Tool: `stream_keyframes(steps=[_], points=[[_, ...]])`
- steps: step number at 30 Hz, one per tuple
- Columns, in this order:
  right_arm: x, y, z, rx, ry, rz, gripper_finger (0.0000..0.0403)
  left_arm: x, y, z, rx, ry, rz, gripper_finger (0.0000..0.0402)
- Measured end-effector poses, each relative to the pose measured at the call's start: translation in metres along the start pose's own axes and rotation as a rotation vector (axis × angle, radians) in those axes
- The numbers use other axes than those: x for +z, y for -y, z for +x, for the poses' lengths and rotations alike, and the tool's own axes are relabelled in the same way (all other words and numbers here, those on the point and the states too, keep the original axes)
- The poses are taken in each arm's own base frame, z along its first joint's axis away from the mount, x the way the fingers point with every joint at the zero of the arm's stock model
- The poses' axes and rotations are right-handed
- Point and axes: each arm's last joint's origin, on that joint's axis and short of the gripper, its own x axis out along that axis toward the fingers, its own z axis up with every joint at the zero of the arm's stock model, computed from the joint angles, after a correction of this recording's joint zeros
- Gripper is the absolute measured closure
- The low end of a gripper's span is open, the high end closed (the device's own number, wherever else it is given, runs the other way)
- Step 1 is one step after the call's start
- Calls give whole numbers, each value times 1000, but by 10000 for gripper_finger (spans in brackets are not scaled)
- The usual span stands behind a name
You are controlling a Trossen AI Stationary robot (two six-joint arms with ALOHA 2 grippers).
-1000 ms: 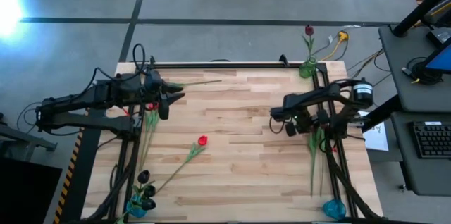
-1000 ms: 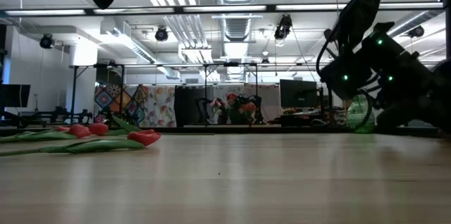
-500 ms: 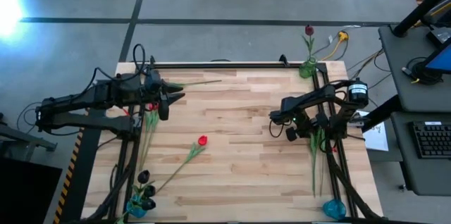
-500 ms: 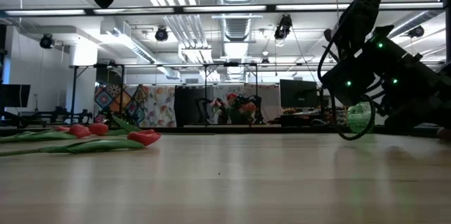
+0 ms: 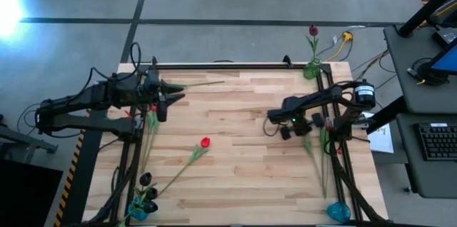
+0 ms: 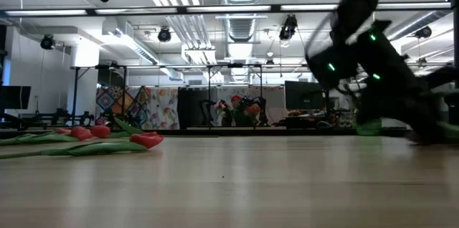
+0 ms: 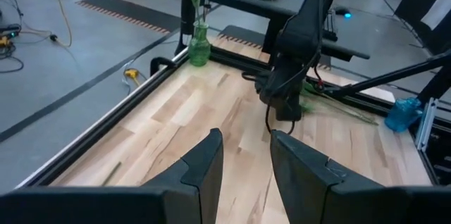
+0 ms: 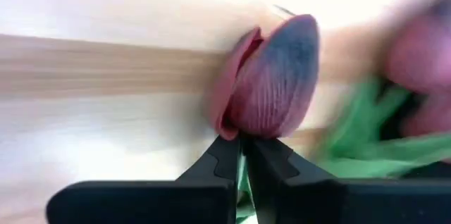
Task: Sort flowers into vase by color
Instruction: Put the dark red tulip into the green vase
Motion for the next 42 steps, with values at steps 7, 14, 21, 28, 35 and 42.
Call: stream_keyframes(steps=[7,14,21,28,35,42], points=[[-6,-5,-92,294,416,-38,392,7,1,-5,-1,32,85,295],[-23,39,-171,447,1036,-144,393,11,1,-6,5,43,129,295],[-46,94,-189,366,1462,-25,393,12,1,-9,1,62,75,295],[-63,138,-196,235,1643,52,393,13,1,-9,-1,64,32,295],[-82,192,-203,167,1749,367,393,18,3,-5,-10,110,-7,295],[-73,210,-213,105,1722,772,394,27,5,10,25,194,-16,295]])
